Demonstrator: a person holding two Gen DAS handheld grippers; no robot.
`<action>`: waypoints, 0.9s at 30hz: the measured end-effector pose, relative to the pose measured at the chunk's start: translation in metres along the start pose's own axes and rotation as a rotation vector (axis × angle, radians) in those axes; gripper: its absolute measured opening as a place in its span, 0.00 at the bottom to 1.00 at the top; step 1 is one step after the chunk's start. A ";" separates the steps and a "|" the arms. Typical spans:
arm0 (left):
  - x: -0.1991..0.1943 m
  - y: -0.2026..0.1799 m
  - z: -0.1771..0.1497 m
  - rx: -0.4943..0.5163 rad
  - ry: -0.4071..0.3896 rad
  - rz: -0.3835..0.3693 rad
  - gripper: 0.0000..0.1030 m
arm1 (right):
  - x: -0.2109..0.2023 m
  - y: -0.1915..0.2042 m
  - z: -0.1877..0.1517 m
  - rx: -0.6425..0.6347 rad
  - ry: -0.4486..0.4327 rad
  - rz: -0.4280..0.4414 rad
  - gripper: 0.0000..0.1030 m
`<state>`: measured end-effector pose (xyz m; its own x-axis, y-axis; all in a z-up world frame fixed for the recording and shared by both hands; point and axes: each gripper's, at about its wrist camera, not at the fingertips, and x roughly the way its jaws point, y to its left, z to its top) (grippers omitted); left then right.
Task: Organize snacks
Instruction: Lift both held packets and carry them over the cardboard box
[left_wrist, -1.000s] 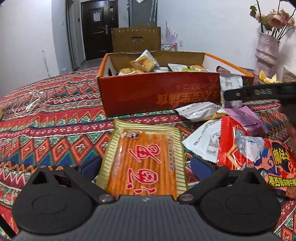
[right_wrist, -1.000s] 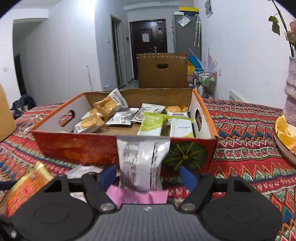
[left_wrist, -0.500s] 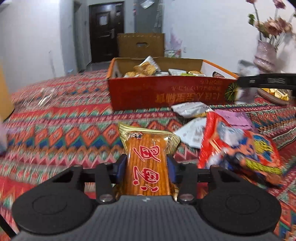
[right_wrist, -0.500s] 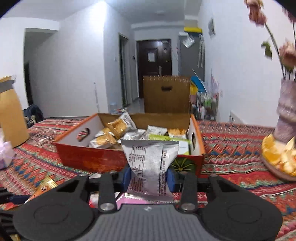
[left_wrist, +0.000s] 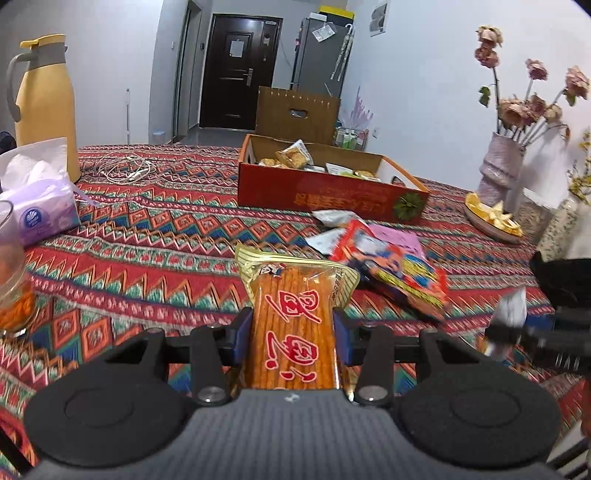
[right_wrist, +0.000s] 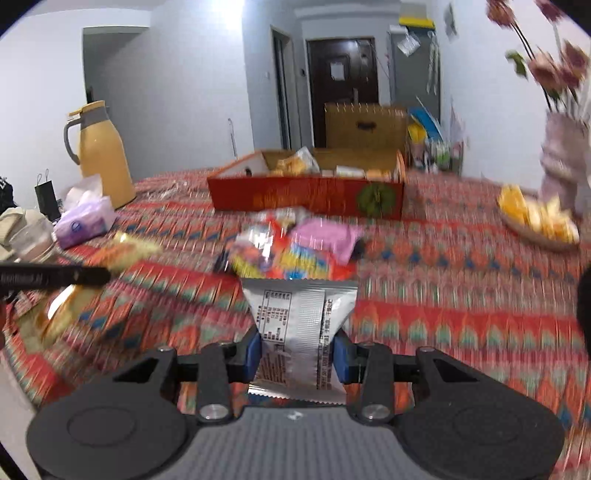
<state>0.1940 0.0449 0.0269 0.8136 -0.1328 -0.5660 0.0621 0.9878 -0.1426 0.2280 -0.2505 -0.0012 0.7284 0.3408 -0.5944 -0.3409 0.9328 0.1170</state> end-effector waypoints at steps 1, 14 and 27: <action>-0.005 -0.003 -0.002 0.003 0.000 -0.005 0.44 | -0.007 0.001 -0.009 0.007 0.008 0.003 0.37; -0.043 -0.037 -0.013 0.063 -0.048 -0.045 0.44 | -0.053 0.013 -0.037 0.018 -0.032 0.012 0.37; 0.008 -0.024 0.059 0.053 -0.104 -0.073 0.44 | -0.014 0.000 0.031 -0.073 -0.104 -0.005 0.37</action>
<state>0.2330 0.0246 0.0744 0.8610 -0.1986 -0.4682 0.1518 0.9790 -0.1361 0.2365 -0.2521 0.0322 0.7865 0.3504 -0.5085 -0.3773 0.9245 0.0535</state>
